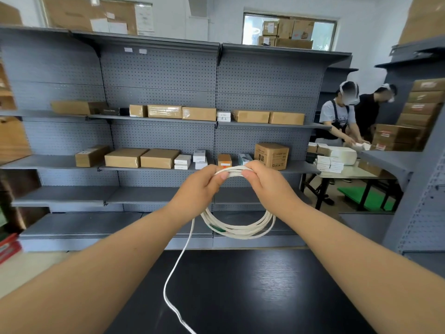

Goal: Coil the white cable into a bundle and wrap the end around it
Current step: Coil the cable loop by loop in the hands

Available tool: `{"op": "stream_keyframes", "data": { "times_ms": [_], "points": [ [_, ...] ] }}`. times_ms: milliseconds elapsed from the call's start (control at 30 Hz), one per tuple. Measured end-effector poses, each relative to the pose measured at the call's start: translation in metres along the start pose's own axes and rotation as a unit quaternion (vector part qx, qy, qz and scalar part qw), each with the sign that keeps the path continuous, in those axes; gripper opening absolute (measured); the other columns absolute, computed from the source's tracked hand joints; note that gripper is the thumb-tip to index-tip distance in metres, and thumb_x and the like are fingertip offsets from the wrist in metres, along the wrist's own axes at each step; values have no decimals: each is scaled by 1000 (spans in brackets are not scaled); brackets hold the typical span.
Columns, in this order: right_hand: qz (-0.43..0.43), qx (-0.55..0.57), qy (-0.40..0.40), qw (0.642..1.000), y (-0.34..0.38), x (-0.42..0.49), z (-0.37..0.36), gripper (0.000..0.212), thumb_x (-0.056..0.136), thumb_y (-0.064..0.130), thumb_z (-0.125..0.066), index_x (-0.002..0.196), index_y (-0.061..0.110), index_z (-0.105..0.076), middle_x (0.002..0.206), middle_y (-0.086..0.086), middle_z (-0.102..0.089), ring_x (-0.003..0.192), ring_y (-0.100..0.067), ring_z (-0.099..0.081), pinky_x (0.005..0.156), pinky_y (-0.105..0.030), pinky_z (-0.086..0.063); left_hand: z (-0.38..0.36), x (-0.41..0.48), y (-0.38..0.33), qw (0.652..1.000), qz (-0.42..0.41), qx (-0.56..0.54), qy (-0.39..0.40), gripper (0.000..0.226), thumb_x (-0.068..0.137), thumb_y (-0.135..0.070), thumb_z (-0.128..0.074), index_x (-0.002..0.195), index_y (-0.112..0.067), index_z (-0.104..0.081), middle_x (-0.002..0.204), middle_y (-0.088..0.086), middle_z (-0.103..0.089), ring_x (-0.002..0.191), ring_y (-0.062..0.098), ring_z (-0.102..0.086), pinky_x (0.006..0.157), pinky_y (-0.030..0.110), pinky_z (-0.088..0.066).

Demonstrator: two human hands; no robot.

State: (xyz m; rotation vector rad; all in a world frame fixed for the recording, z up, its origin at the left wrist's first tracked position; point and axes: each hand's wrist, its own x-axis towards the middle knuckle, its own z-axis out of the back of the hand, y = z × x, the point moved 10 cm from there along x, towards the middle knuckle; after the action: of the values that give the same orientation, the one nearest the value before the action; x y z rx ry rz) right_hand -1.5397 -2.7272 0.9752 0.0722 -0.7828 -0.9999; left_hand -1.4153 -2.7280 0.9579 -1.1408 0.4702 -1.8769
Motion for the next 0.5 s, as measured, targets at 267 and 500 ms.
{"op": "stream_keyframes", "data": {
  "times_ms": [267, 500],
  "points": [
    [-37, 35, -40, 998, -16, -4, 16, 16, 99, 27, -37, 95, 21, -51, 68, 10, -46, 65, -8, -43, 58, -15, -32, -8, -9, 30, 963, 102, -241, 65, 17, 95, -13, -47, 90, -11, -63, 86, 1, -67, 76, 10, -62, 75, 20, -51],
    [-44, 54, -75, 995, -21, -3, 21, 16, 98, 26, -38, 92, 19, -51, 64, 7, -46, 61, -5, -42, 55, -15, -31, -2, -10, 39, 965, 122, -229, 25, 18, 93, -15, -52, 86, -10, -68, 84, 5, -68, 81, 13, -61, 84, 26, -52]
  ]
}}
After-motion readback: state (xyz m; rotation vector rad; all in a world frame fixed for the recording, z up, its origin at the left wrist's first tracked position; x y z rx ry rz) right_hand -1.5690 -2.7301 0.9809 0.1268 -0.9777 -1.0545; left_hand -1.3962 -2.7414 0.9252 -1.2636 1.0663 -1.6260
